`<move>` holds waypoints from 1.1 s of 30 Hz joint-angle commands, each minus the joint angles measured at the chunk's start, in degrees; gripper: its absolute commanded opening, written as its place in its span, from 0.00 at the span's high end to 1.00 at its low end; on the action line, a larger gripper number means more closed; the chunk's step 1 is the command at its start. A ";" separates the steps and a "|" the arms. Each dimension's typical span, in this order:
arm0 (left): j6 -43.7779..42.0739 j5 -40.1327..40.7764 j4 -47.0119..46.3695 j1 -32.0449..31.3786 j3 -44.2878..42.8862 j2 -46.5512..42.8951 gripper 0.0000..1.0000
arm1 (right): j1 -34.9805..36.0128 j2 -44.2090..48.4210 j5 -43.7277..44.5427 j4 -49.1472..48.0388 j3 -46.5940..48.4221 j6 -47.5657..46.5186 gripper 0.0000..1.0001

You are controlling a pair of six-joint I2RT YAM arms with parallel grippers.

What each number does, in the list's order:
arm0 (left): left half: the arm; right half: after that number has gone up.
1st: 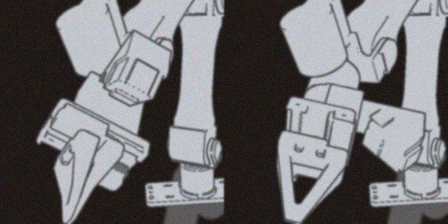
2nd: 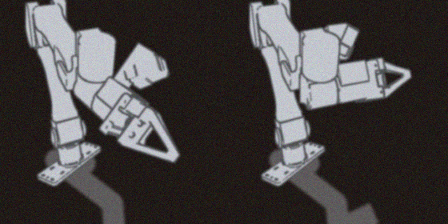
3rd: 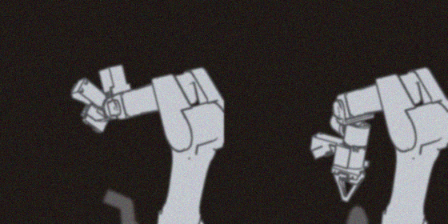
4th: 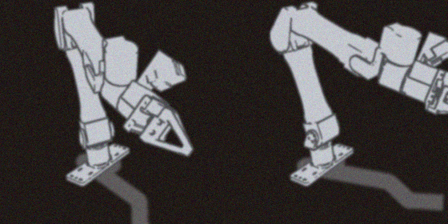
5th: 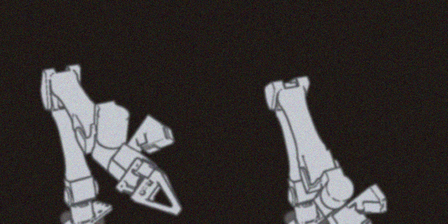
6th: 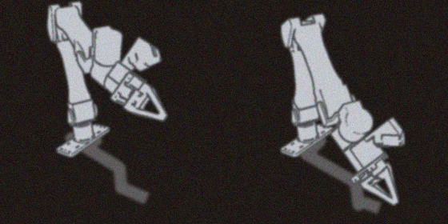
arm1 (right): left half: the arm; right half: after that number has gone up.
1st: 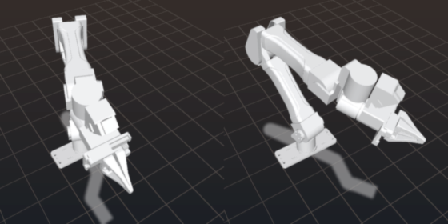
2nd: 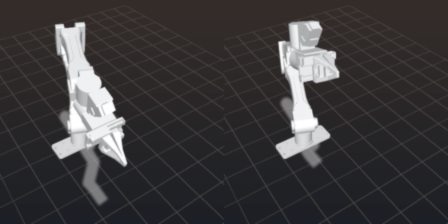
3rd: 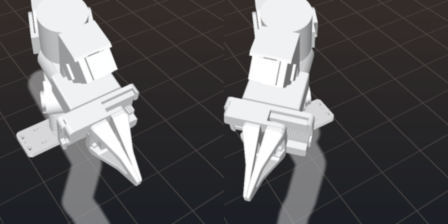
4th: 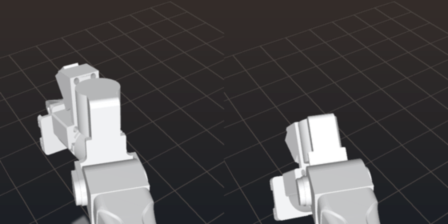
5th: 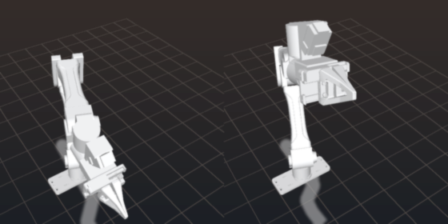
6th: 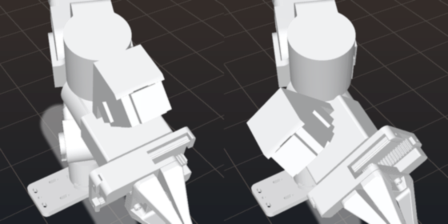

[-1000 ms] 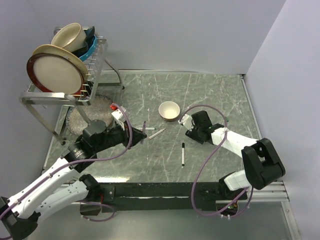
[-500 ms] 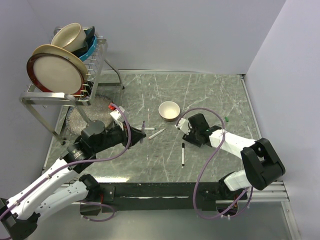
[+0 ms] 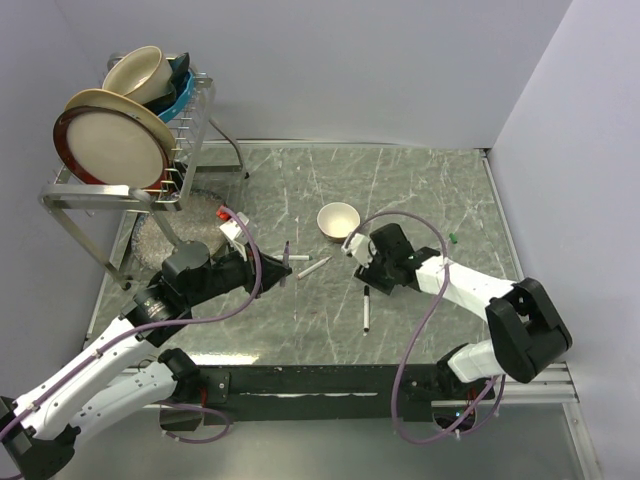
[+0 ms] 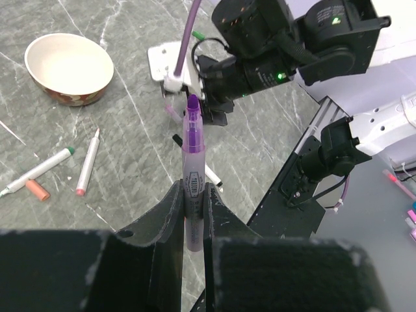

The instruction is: Insert the pens into the pen caps

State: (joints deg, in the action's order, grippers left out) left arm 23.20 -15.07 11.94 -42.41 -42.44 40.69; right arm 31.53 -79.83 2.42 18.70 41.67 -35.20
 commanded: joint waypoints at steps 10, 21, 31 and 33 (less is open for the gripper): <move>-0.70 0.57 -1.13 -0.04 0.07 -2.10 0.99 | -2.00 -12.26 6.02 14.87 22.47 42.12 0.38; -0.79 0.66 -1.22 -0.04 0.16 -2.89 0.99 | -3.05 -14.91 3.74 17.07 21.09 60.06 0.52; -0.79 0.75 -1.22 -0.04 0.25 -3.16 0.99 | -3.05 -17.90 6.54 16.55 18.45 61.75 0.54; -0.70 0.83 -1.14 -0.04 0.25 -3.16 0.99 | -3.31 -18.69 7.08 16.20 18.71 61.04 0.54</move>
State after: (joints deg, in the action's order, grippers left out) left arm 23.20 -15.05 11.94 -42.41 -42.37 38.35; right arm 28.82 -97.51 6.74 35.57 60.40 25.32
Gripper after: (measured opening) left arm 0.163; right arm 0.465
